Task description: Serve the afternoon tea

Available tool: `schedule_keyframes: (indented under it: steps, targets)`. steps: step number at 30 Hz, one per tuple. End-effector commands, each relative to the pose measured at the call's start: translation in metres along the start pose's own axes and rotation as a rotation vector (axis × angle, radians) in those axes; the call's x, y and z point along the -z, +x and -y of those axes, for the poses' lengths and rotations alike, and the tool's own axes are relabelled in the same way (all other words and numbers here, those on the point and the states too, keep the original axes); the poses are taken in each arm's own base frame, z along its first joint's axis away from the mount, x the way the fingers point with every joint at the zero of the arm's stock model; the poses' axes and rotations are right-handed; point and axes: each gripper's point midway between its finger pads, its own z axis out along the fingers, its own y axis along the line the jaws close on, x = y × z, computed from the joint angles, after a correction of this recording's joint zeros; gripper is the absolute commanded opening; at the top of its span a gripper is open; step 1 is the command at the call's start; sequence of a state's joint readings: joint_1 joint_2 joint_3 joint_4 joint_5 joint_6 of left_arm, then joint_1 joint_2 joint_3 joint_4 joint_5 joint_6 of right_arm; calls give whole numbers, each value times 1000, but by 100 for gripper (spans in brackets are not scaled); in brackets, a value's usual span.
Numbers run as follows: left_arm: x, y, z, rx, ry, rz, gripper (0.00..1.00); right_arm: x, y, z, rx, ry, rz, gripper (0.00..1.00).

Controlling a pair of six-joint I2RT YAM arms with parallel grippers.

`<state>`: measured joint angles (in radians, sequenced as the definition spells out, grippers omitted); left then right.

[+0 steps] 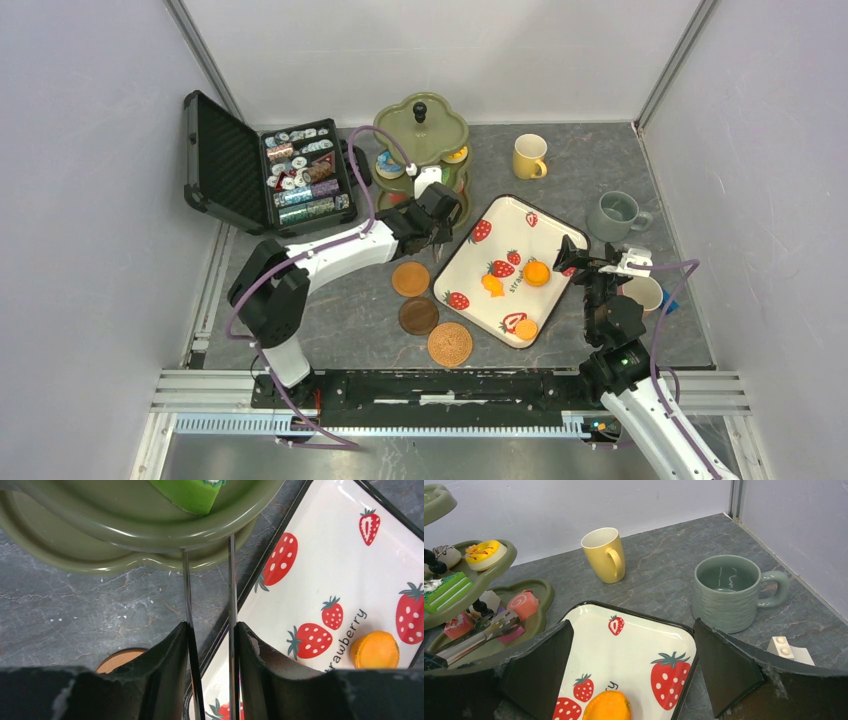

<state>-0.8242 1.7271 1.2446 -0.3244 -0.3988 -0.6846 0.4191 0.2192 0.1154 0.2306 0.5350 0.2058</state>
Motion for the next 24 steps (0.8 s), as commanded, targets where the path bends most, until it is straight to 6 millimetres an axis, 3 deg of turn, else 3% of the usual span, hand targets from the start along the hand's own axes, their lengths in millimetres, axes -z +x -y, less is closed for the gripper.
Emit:
schedule_keyframes:
  steps: [1, 5, 12, 24]
  targets:
    - [-4, -35, 26, 102, 75, 83, 46, -1, -7, -2, -26, -4, 26, 98]
    - [-7, -32, 28, 105, 73, 60, 50, -1, -8, -3, -27, -5, 27, 98]
    - [7, -36, 23, 90, 81, 67, 60, -1, -8, -3, -26, -6, 28, 98]
    - [58, -26, 10, 89, 167, 42, 58, -1, -7, -4, -27, -11, 25, 98]
